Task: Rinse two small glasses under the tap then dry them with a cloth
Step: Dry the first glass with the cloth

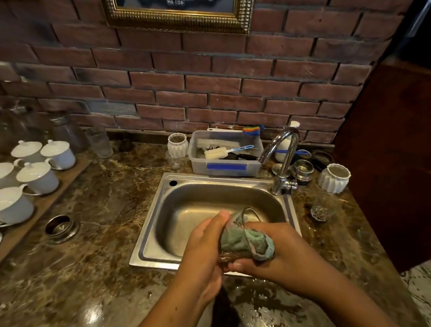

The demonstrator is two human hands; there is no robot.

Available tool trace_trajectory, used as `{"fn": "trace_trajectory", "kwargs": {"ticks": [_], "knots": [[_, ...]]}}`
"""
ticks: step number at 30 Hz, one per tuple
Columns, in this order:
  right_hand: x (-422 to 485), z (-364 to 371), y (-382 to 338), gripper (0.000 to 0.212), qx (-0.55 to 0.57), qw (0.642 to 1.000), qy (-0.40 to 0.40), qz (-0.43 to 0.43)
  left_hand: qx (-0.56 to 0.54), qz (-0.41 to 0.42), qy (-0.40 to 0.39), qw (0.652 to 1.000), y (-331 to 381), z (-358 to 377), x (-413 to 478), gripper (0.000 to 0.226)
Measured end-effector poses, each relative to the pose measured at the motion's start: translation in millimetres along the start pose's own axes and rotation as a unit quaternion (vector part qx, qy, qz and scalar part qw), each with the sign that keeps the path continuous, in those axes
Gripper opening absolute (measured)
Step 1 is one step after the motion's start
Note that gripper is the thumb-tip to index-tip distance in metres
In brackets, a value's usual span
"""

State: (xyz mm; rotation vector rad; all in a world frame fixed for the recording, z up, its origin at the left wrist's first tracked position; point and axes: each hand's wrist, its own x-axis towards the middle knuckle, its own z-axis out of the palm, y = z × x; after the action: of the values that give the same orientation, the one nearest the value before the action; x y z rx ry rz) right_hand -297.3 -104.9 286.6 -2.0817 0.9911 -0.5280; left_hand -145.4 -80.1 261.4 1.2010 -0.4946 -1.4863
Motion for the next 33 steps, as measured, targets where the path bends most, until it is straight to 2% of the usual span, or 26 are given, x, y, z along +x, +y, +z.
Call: {"fn": "trace_trajectory", "kwargs": {"ticks": [4, 7, 9, 11, 12, 13, 14, 18, 20, 21, 23, 25, 26, 27, 29, 33], "knots": [[1, 3, -2, 0.021, 0.114, 0.993, 0.026, 0.020, 0.065, 0.119, 0.030, 0.990, 4, 3, 3, 0.021], [1, 7, -5, 0.015, 0.238, 0.970, 0.046, 0.029, 0.169, 0.259, 0.046, 0.950, 6, 3, 1, 0.017], [-1, 12, -1, 0.030, 0.377, 0.923, 0.047, 0.057, 0.231, 0.344, 0.037, 0.909, 5, 1, 0, 0.017], [-2, 17, 1, 0.047, 0.529, 0.841, 0.048, 0.102, 0.285, 0.406, 0.019, 0.868, 7, -2, 4, 0.024], [-3, 18, 1, 0.052, 0.573, 0.809, 0.055, 0.119, 0.317, 0.435, 0.011, 0.842, 8, -4, 7, 0.026], [-3, 19, -1, 0.053, 0.592, 0.794, 0.061, 0.124, 0.341, 0.456, 0.003, 0.822, 8, -6, 10, 0.028], [-3, 19, -3, 0.048, 0.581, 0.803, 0.068, 0.118, 0.346, 0.458, -0.001, 0.819, 9, -6, 12, 0.028], [-5, 10, -9, 0.030, 0.356, 0.926, 0.116, 0.040, 0.240, 0.331, -0.045, 0.911, 18, 1, 6, 0.023], [-9, 0, -11, 0.013, 0.216, 0.969, 0.117, -0.028, 0.199, 0.240, -0.068, 0.948, 25, 10, 0, 0.022], [-11, -5, -10, 0.010, 0.138, 0.983, 0.111, -0.056, 0.166, 0.185, -0.076, 0.966, 30, 13, -3, 0.023], [-15, -12, -3, 0.017, -0.016, 0.991, 0.098, -0.092, 0.107, 0.050, -0.092, 0.989, 42, 14, -5, 0.026], [-17, -13, 0, 0.026, -0.143, 0.978, 0.084, -0.128, 0.071, -0.080, -0.129, 0.986, 52, 12, -9, 0.031], [-18, -12, 2, 0.027, -0.159, 0.974, 0.076, -0.142, 0.064, -0.109, -0.141, 0.982, 54, 12, -11, 0.033], [-19, -10, 1, 0.026, -0.149, 0.975, 0.073, -0.148, 0.061, -0.108, -0.137, 0.983, 53, 14, -11, 0.033], [-19, -7, -5, 0.023, -0.093, 0.982, 0.080, -0.140, 0.059, -0.050, -0.086, 0.993, 48, 18, -10, 0.028], [-18, 6, -21, 0.026, 0.105, 0.985, 0.127, -0.048, 0.111, 0.138, -0.034, 0.984, 39, 19, -4, 0.027]]}}
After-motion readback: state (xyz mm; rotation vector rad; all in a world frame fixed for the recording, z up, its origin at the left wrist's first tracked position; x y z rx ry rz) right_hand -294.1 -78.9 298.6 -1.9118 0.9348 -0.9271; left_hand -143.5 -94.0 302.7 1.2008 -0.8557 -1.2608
